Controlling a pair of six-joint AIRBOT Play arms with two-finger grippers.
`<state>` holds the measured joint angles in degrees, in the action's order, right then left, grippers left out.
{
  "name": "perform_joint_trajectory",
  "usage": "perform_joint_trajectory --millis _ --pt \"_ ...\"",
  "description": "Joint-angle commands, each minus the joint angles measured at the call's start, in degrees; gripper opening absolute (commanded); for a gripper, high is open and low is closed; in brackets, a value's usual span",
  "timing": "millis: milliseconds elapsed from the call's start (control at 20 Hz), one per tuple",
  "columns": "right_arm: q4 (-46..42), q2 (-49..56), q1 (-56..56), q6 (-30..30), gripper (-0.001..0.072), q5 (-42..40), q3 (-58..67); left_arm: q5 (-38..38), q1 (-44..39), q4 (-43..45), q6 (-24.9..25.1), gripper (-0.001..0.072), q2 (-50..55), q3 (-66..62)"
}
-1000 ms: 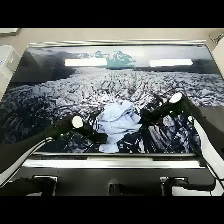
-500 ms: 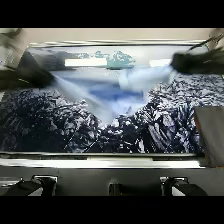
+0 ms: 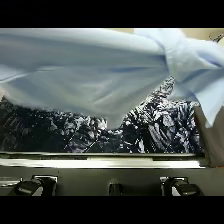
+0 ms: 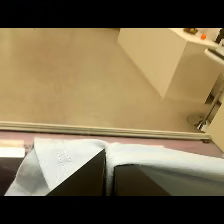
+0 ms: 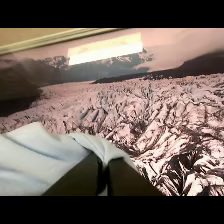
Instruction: Fold the clothes and pants, and hang the long-sleeved shirts on hangers.
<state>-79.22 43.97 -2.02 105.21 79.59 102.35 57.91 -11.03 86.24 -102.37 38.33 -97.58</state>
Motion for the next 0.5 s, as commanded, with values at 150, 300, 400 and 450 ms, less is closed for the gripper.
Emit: perform_joint_trajectory --millis 150,300,400,450 --pt "-2.21 -1.90 0.04 3.78 0.0044 4.74 -3.30 7.43 0.04 0.57 -1.18 0.0021 0.44 7.19" --pt "-5.46 3.78 0.04 1.95 0.0044 1.86 -14.60 6.71 -0.26 -1.22 -1.22 0.0021 4.52 25.53" --pt "-4.44 9.53 0.04 3.67 0.0045 -12.22 -24.63 -1.36 -0.24 -8.59 -1.18 0.0021 9.40 37.00" --pt "-2.14 13.35 0.04 6.62 0.0045 -20.76 -29.09 -6.95 -0.24 -12.98 -1.16 0.0021 13.07 41.16"
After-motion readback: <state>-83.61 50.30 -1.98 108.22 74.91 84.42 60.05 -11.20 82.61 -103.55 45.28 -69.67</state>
